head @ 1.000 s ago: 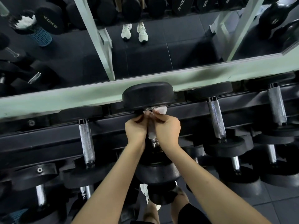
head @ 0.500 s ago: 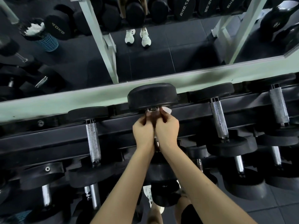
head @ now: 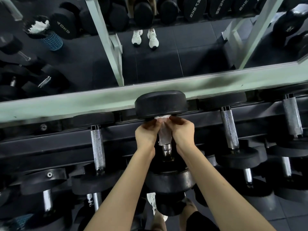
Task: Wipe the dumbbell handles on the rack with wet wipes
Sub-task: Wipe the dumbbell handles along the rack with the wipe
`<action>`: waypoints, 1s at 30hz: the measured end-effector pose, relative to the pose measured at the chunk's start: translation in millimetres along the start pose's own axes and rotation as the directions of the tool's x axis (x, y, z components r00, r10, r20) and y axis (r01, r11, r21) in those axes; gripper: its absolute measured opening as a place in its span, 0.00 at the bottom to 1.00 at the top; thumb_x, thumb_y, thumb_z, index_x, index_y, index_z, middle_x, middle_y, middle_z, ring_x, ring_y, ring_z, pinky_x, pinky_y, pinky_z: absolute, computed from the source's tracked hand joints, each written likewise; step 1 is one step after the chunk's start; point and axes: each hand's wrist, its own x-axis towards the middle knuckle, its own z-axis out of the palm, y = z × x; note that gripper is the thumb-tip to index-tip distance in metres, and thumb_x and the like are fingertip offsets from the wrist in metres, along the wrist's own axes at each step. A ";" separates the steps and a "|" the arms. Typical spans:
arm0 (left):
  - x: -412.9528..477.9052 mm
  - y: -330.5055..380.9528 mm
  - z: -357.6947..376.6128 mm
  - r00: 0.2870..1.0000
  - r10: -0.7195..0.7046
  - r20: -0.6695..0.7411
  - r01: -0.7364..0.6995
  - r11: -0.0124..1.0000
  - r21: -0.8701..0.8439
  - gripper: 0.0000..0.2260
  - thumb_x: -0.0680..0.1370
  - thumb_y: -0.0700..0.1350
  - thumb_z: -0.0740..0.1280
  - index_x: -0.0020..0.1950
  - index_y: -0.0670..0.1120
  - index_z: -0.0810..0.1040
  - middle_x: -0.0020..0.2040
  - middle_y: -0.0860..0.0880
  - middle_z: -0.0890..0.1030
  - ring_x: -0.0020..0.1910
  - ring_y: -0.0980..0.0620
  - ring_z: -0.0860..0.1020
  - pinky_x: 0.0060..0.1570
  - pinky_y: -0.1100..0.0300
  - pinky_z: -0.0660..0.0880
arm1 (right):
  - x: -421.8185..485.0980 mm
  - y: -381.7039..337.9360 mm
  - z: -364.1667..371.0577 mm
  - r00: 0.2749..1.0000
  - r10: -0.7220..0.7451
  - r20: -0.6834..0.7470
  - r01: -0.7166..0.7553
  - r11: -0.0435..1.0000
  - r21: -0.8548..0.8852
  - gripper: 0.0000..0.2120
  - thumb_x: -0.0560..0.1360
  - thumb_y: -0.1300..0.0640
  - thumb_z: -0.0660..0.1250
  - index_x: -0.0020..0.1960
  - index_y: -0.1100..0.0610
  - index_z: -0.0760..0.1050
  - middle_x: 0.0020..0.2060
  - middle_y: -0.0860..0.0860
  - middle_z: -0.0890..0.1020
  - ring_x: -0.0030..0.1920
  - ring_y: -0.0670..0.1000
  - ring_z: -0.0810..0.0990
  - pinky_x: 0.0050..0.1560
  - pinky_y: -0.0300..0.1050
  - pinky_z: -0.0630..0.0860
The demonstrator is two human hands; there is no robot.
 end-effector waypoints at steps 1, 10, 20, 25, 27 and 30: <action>0.9 -1.9 -0.5 1.000 0.007 0.019 -0.007 1.000 0.014 0.03 0.73 0.42 0.72 0.40 0.45 0.80 0.39 0.51 0.82 0.41 0.54 0.80 0.43 0.64 0.77 | 0.7 -0.1 -0.9 1.000 -0.013 0.017 0.014 1.000 -0.024 0.03 0.73 0.67 0.70 0.43 0.65 0.82 0.38 0.56 0.85 0.39 0.49 0.83 0.46 0.45 0.80; 4.7 -5.9 0.5 0.993 -0.083 0.078 0.091 0.991 -0.101 0.09 0.74 0.42 0.70 0.50 0.39 0.81 0.44 0.46 0.83 0.43 0.51 0.81 0.39 0.64 0.79 | 7.0 -6.7 -10.2 0.974 0.204 0.101 -0.217 0.966 0.139 0.04 0.74 0.65 0.68 0.41 0.63 0.80 0.30 0.53 0.84 0.30 0.49 0.83 0.32 0.42 0.80; -7.9 -9.8 9.6 0.983 0.169 -0.071 -0.173 0.982 -0.070 0.03 0.74 0.36 0.69 0.43 0.37 0.81 0.38 0.48 0.82 0.41 0.54 0.80 0.47 0.63 0.78 | 10.5 7.0 -3.8 1.000 -0.016 -0.002 0.016 0.998 -0.068 0.02 0.71 0.60 0.73 0.40 0.57 0.82 0.37 0.51 0.86 0.43 0.47 0.84 0.48 0.39 0.79; 5.2 -8.1 -3.4 0.979 0.180 0.099 -0.188 0.979 0.077 0.04 0.74 0.40 0.70 0.41 0.42 0.82 0.34 0.60 0.81 0.33 0.65 0.80 0.37 0.71 0.76 | 11.2 5.2 -11.8 0.990 -0.074 0.121 0.087 0.991 -0.105 0.04 0.73 0.60 0.71 0.40 0.58 0.82 0.39 0.53 0.85 0.41 0.46 0.84 0.45 0.36 0.80; 7.0 -5.2 -10.6 0.966 0.198 0.168 -0.230 0.954 0.194 0.05 0.74 0.41 0.70 0.38 0.45 0.81 0.33 0.61 0.81 0.31 0.68 0.78 0.35 0.74 0.73 | 11.7 6.2 -16.7 0.986 -0.090 0.143 0.124 0.962 -0.245 0.05 0.73 0.57 0.72 0.39 0.55 0.83 0.38 0.52 0.85 0.43 0.49 0.84 0.49 0.44 0.80; 3.5 -5.0 -22.2 0.954 0.170 0.249 -0.240 0.928 0.285 0.06 0.74 0.44 0.71 0.37 0.49 0.82 0.30 0.59 0.81 0.33 0.69 0.78 0.34 0.75 0.72 | 9.6 12.9 -28.2 0.981 -0.093 0.172 0.158 0.894 -0.420 0.08 0.71 0.53 0.72 0.35 0.53 0.83 0.32 0.53 0.84 0.39 0.47 0.82 0.42 0.48 0.77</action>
